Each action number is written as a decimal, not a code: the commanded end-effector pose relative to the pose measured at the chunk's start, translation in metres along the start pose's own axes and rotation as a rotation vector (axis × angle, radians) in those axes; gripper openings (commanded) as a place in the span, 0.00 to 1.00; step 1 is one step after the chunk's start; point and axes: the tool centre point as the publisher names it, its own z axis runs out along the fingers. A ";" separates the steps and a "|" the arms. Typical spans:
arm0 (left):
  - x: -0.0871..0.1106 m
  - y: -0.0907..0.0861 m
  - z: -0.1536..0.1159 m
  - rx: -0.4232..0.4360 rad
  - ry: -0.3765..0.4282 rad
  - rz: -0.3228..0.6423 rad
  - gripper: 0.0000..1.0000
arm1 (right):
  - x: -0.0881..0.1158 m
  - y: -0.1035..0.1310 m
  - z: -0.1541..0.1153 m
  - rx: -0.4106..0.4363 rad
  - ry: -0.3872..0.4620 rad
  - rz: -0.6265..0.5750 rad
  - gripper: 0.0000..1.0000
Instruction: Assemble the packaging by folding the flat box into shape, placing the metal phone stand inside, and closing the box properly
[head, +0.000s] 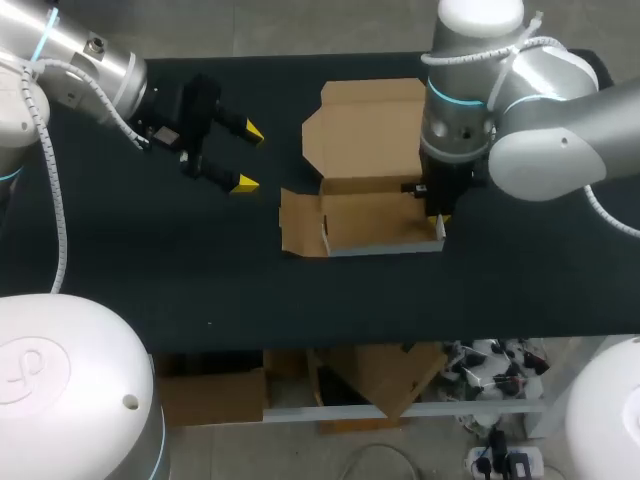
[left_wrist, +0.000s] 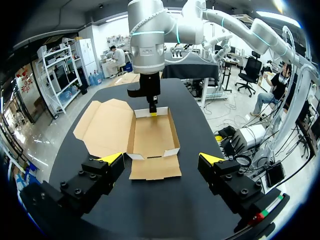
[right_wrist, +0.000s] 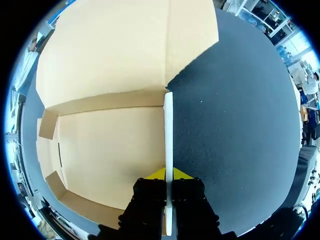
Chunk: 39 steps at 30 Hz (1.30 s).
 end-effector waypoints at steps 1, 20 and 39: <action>0.000 0.000 -0.001 -0.003 0.002 -0.001 1.00 | -0.003 -0.002 -0.001 0.000 0.024 -0.007 0.00; 0.000 0.000 -0.001 -0.003 0.002 -0.001 1.00 | 0.003 -0.005 0.002 0.011 0.040 -0.005 0.00; 0.000 0.000 -0.001 -0.003 0.002 -0.001 1.00 | 0.003 -0.006 0.002 0.017 0.028 0.016 0.00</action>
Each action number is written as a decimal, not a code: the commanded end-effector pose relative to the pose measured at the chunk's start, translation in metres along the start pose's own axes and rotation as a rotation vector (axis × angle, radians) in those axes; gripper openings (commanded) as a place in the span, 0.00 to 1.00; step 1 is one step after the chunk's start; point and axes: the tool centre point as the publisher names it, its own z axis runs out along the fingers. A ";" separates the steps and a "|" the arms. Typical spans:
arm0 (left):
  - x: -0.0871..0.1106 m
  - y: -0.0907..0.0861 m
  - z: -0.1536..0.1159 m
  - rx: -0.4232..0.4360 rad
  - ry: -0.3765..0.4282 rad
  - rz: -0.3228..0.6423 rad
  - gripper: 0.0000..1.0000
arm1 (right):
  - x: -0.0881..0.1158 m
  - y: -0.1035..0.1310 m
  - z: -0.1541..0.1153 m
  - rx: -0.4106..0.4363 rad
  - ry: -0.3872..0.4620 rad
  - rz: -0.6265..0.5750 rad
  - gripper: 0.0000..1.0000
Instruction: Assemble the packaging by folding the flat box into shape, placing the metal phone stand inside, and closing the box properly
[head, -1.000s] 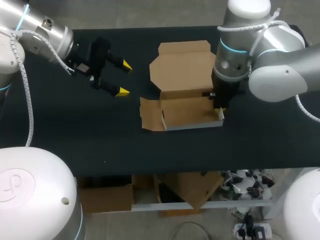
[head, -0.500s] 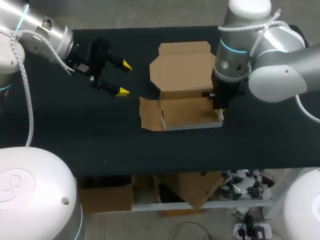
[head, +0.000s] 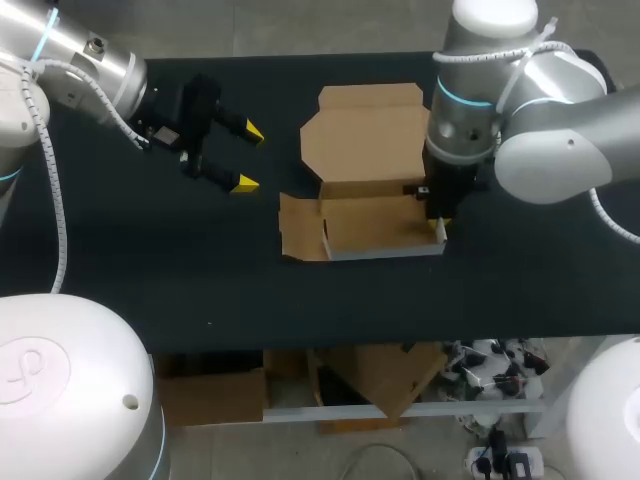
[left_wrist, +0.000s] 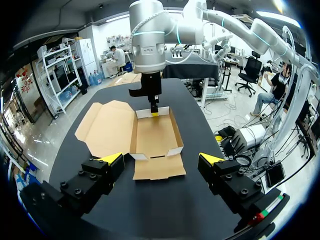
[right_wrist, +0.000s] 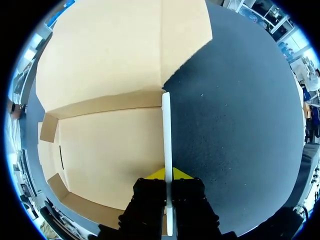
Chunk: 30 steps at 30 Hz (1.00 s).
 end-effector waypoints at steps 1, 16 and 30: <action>0.000 0.000 -0.001 -0.003 0.002 -0.001 1.00 | 0.001 0.000 0.001 0.002 -0.002 0.000 0.00; -0.004 -0.006 0.002 0.011 -0.053 -0.124 1.00 | 0.001 0.000 0.001 0.002 -0.002 0.000 0.00; 0.011 0.002 0.012 -0.254 -0.557 -0.929 1.00 | 0.001 0.000 0.001 0.002 -0.002 0.000 0.00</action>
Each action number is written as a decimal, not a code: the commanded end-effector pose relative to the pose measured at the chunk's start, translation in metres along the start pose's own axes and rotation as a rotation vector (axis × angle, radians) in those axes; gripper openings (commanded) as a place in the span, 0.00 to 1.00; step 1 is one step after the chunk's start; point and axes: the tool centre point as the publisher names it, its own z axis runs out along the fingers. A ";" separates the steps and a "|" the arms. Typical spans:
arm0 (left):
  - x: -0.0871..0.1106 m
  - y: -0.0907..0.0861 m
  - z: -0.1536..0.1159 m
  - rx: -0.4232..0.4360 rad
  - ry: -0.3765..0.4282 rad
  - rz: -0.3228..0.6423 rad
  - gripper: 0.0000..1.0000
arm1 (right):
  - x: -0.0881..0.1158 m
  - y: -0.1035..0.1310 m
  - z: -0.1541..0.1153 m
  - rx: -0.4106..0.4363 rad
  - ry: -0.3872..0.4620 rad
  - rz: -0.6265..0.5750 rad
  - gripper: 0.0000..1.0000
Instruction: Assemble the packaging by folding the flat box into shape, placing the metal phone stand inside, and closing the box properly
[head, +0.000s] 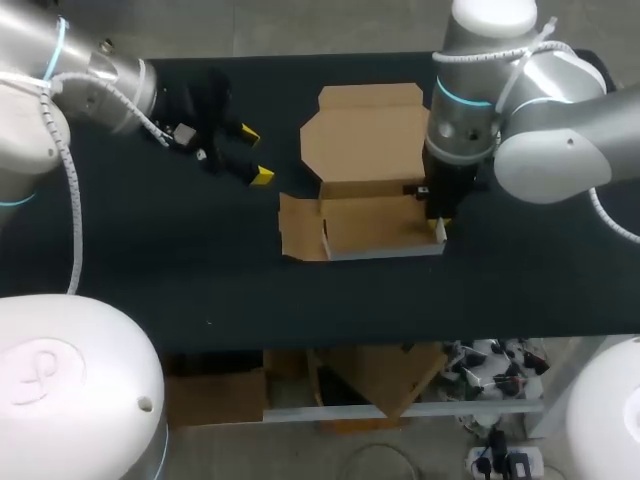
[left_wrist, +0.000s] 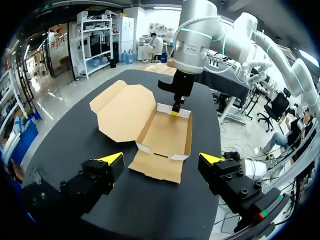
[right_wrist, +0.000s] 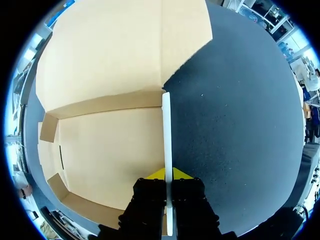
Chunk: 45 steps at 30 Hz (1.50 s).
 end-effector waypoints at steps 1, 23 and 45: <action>0.014 0.010 0.003 -0.180 -0.432 -0.570 1.00 | 0.001 0.000 0.001 0.002 0.000 0.000 0.00; 0.004 0.057 0.053 -0.280 -0.539 -1.260 1.00 | 0.001 0.000 0.001 0.002 0.000 0.000 0.00; -0.004 0.064 0.063 -0.285 -0.396 -1.107 1.00 | 0.001 0.000 0.001 0.002 0.000 0.000 0.00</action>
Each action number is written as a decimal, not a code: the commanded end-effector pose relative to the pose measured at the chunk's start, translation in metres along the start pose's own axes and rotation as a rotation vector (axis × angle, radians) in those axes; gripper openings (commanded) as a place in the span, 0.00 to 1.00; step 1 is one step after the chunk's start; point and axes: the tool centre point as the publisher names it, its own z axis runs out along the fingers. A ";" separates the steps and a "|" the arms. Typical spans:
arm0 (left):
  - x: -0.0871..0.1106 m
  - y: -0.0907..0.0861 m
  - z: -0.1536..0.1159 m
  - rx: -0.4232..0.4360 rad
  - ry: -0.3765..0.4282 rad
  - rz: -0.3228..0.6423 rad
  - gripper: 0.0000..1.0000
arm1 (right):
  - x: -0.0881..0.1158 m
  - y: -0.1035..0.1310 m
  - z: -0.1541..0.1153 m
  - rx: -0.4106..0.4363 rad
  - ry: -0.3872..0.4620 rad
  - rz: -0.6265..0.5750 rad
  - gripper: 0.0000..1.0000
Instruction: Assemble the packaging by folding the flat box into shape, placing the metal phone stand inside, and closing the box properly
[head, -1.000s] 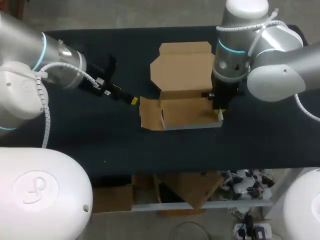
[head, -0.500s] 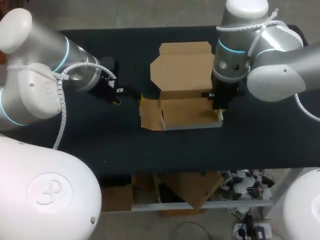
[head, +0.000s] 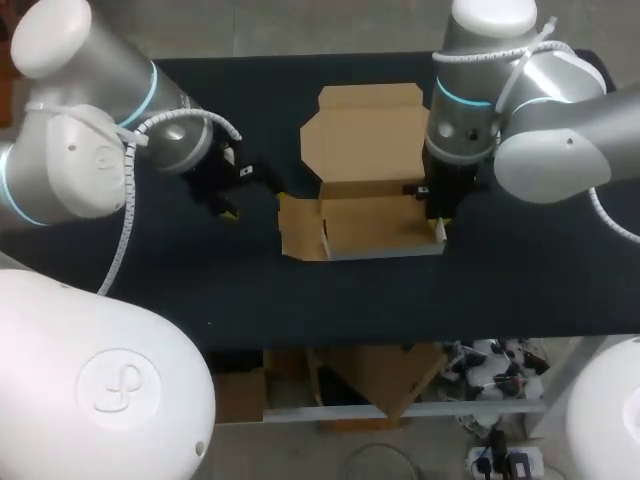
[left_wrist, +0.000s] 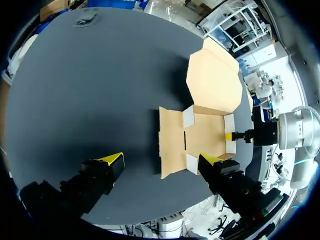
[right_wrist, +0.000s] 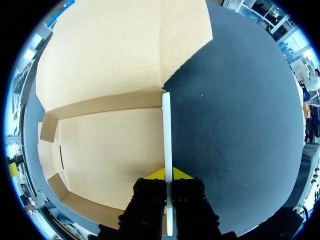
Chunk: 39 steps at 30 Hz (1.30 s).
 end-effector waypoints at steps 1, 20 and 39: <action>0.006 -0.008 0.013 -0.036 -0.079 0.100 1.00 | 0.001 0.000 0.001 0.001 0.000 0.000 0.00; -0.004 -0.003 0.050 -0.140 0.115 0.114 1.00 | 0.001 0.000 0.001 0.001 0.000 0.000 0.00; 0.002 0.004 0.081 -0.107 0.263 0.112 0.55 | 0.001 0.000 0.001 0.001 0.000 0.000 0.00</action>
